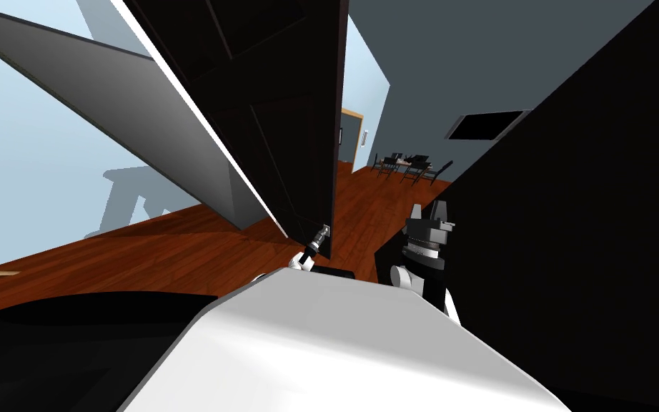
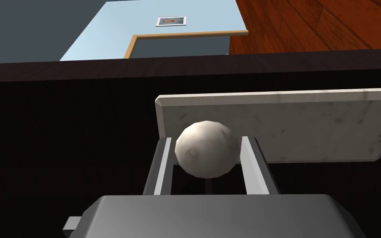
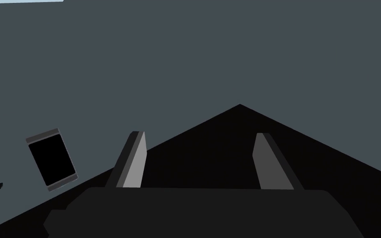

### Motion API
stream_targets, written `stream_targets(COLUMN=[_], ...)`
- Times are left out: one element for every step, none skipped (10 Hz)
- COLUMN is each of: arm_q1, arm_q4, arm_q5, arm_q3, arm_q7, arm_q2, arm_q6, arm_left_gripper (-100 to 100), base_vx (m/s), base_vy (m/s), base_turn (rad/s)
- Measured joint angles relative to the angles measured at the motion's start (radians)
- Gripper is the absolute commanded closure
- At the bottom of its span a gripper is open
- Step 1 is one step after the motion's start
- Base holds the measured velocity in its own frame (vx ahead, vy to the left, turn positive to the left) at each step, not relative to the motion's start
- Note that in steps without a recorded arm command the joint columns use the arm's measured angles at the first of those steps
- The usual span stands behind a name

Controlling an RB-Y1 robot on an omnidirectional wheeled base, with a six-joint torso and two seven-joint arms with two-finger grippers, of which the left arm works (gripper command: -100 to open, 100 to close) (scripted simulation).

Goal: Push the door open

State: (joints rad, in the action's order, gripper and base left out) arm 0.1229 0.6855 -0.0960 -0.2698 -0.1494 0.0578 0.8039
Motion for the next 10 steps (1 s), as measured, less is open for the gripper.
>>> stream_targets(arm_q1=[-0.001, -0.002, -0.002, -0.007, -0.014, -0.011, -0.021, -0.024, -0.015, -0.002], arm_q4=[-0.001, -0.001, -0.002, -0.01, -0.006, -0.01, 0.004, 0.025, 0.027, 0.01], arm_q5=[0.0, 0.0, 0.0, 0.001, 0.003, 0.007, 0.009, 0.012, 0.014, 0.016], arm_q3=[0.0, 0.0, 0.0, 0.004, 0.009, 0.017, 0.023, 0.029, 0.032, 0.036], arm_q7=[0.0, 0.0, 0.0, 0.007, 0.015, 0.021, 0.03, 0.038, 0.036, 0.035], arm_q2=[0.0, 0.0, 0.0, -0.001, 0.0, 0.004, 0.003, 0.002, 0.007, 0.009], arm_q6=[-0.001, -0.001, -0.001, 0.0, -0.007, -0.009, -0.011, -0.025, -0.029, -0.015], arm_left_gripper=[100, 100, 100, 100, 100, 100, 100, 100, 100, 100], base_vx=[-0.006, 0.0, 0.108, 0.19, 0.215, 0.212, 0.162, 0.093, 0.05, 0.071], base_vy=[0.001, 0.0, -0.031, -0.041, -0.056, -0.068, -0.068, -0.033, 0.006, 0.017], base_turn=[0.003, 0.0, 0.033, 0.071, 0.06, 0.044, 0.037, -0.009, -0.009, 0.153])
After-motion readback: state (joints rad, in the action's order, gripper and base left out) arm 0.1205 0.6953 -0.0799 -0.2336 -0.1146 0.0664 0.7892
